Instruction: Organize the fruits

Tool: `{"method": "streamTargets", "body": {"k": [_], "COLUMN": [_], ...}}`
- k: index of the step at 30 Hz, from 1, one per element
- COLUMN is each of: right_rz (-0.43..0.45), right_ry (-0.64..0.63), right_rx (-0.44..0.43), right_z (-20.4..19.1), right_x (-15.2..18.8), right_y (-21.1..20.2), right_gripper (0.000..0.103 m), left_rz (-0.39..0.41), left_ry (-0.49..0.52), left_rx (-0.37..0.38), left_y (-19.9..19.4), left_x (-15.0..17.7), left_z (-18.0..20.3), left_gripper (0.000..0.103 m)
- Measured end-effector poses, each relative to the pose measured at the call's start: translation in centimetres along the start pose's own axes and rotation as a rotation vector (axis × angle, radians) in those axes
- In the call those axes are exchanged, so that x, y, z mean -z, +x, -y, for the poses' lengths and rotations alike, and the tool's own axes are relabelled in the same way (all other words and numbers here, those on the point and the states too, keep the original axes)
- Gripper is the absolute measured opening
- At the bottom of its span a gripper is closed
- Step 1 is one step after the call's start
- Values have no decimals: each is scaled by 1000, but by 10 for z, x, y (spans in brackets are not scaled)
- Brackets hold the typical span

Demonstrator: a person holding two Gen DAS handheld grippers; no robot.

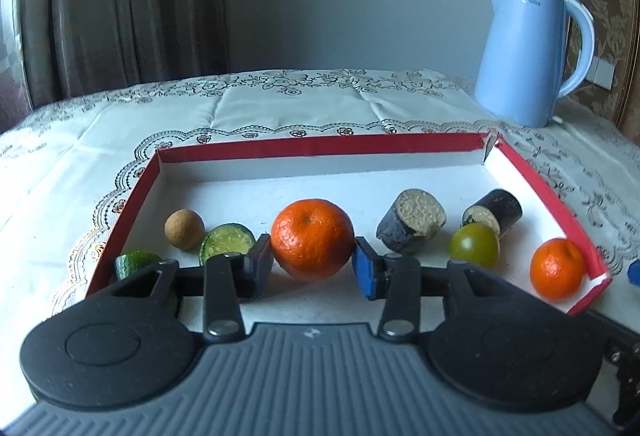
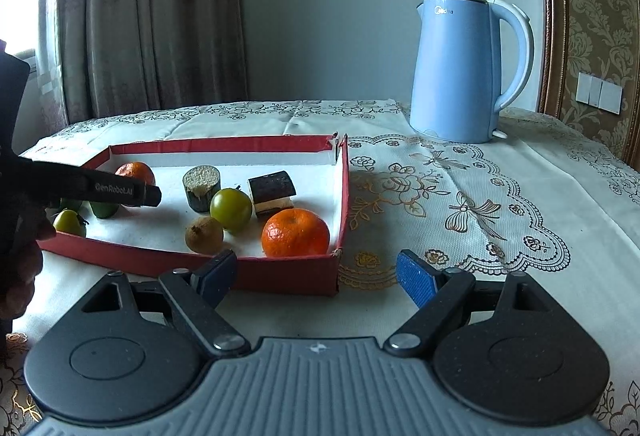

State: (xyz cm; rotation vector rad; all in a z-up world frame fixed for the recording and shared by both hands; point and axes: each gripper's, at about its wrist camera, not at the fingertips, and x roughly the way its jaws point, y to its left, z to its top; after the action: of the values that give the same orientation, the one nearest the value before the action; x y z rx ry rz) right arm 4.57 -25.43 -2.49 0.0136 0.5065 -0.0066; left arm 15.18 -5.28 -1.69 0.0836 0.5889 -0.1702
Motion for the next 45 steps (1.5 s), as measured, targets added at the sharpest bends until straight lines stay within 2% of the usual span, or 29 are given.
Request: {"method": "streamTargets", "body": {"k": [7, 10, 12, 14, 20, 23, 26, 29, 32, 35, 39, 45], "right_rz": [-2, -2, -3, -3, -2, 1, 3, 5, 5, 7, 6, -31], "right_ry": [2, 3, 2, 3, 2, 4, 4, 5, 5, 6, 14, 90], "right_rx": [1, 2, 1, 2, 2, 5, 7, 10, 12, 17, 14, -75], "right_z": [1, 1, 1, 1, 1, 1, 2, 2, 2, 2, 2, -3], "right_x": [0, 0, 0, 0, 0, -1, -1, -1, -1, -1, -1, 2], "right_y": [1, 1, 1, 1, 1, 0, 0, -1, -1, -1, -3, -11], "right_gripper": [87, 87, 87, 87, 87, 87, 87, 87, 87, 87, 87, 87], "left_rz": [-11, -14, -16, -17, -13, 4, 27, 41, 46, 45, 40, 42], "left_ry": [-3, -3, -2, -4, -14, -13, -22, -34, -80, -85, -117, -114], "left_rx": [3, 12, 11, 12, 19, 13, -3, -45, -41, -59, -48, -62], "left_y": [0, -1, -2, -5, -16, -25, -37, -50, -63, -75, -91, -109], "left_x": [2, 3, 4, 5, 11, 14, 17, 20, 25, 32, 40, 49], "left_z": [0, 0, 1, 1, -2, -2, -4, -6, -12, -14, -18, -18], "left_gripper": [42, 49, 60, 67, 69, 77, 79, 90, 91, 92, 96, 99]}}
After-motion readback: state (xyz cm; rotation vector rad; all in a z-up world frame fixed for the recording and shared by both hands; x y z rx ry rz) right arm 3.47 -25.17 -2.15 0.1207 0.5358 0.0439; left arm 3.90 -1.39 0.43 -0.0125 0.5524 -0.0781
